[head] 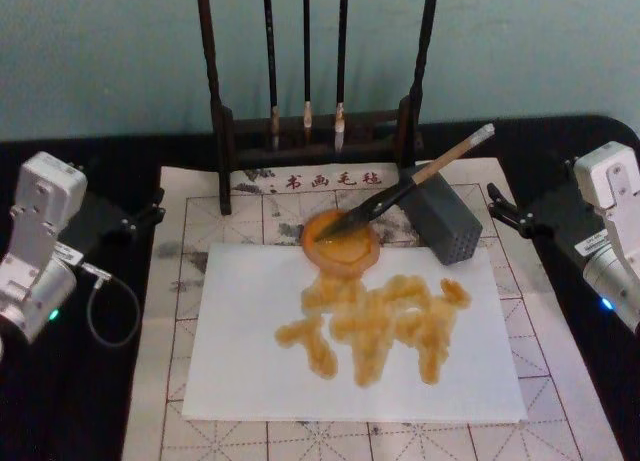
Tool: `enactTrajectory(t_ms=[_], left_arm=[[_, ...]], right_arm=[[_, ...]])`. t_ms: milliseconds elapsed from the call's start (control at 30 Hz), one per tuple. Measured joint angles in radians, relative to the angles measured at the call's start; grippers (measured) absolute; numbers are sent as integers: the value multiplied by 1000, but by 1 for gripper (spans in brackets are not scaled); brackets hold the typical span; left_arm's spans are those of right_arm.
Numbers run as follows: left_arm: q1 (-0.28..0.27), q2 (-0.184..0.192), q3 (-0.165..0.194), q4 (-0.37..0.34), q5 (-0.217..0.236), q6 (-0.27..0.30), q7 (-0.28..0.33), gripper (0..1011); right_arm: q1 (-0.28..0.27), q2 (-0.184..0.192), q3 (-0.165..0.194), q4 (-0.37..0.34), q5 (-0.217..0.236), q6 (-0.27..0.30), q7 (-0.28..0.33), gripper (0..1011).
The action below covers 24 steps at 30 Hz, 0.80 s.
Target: Pick up the brush from the inkstone, write on the paper, then place the brush back to its original position.
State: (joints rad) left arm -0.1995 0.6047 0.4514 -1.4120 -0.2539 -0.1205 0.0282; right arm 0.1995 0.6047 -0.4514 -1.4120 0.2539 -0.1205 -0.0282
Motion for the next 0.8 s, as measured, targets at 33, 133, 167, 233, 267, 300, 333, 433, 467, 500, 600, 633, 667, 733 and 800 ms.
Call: enactTrajectory(t_ms=[33, 133, 167, 233, 267, 300, 333, 433, 467, 500, 600, 633, 667, 733, 800], left_arm=[[0, 0, 0, 0, 0, 0, 0, 1001], [0, 0, 0, 0, 0, 0, 0, 1001], [0, 0, 0, 0, 0, 0, 0, 1001], [0, 0, 0, 0, 0, 0, 0, 1001], [0, 0, 0, 0, 0, 0, 0, 1001], [0, 0, 0, 0, 0, 0, 0, 1001], [0, 0, 0, 0, 0, 0, 0, 1001], [0, 0, 0, 0, 0, 0, 0, 1001], [0, 0, 0, 0, 0, 0, 0, 1001], [0, 0, 0, 0, 0, 0, 0, 1001], [0, 0, 0, 0, 0, 0, 0, 1001], [0, 0, 0, 0, 0, 0, 0, 1001], [0, 0, 0, 0, 0, 0, 0, 1001], [0, 0, 0, 0, 0, 0, 0, 1001], [0, 0, 0, 0, 0, 0, 0, 1001]], right_arm=[[0, 0, 0, 0, 0, 0, 0, 1002], [0, 0, 0, 0, 0, 0, 0, 1002], [0, 0, 0, 0, 0, 0, 0, 1002], [0, 0, 0, 0, 0, 0, 0, 1002], [0, 0, 0, 0, 0, 0, 0, 1002], [0, 0, 0, 0, 0, 0, 0, 1002], [0, 0, 0, 0, 0, 0, 0, 1002], [0, 0, 0, 0, 0, 0, 0, 1003], [0, 0, 0, 0, 0, 0, 0, 1002], [0, 0, 0, 0, 0, 0, 0, 1002], [0, 0, 0, 0, 0, 0, 0, 1002], [0, 0, 0, 0, 0, 0, 0, 1002], [0, 0, 0, 0, 0, 0, 0, 1002], [0, 0, 0, 0, 0, 0, 0, 1002], [0, 0, 0, 0, 0, 0, 0, 1002]])
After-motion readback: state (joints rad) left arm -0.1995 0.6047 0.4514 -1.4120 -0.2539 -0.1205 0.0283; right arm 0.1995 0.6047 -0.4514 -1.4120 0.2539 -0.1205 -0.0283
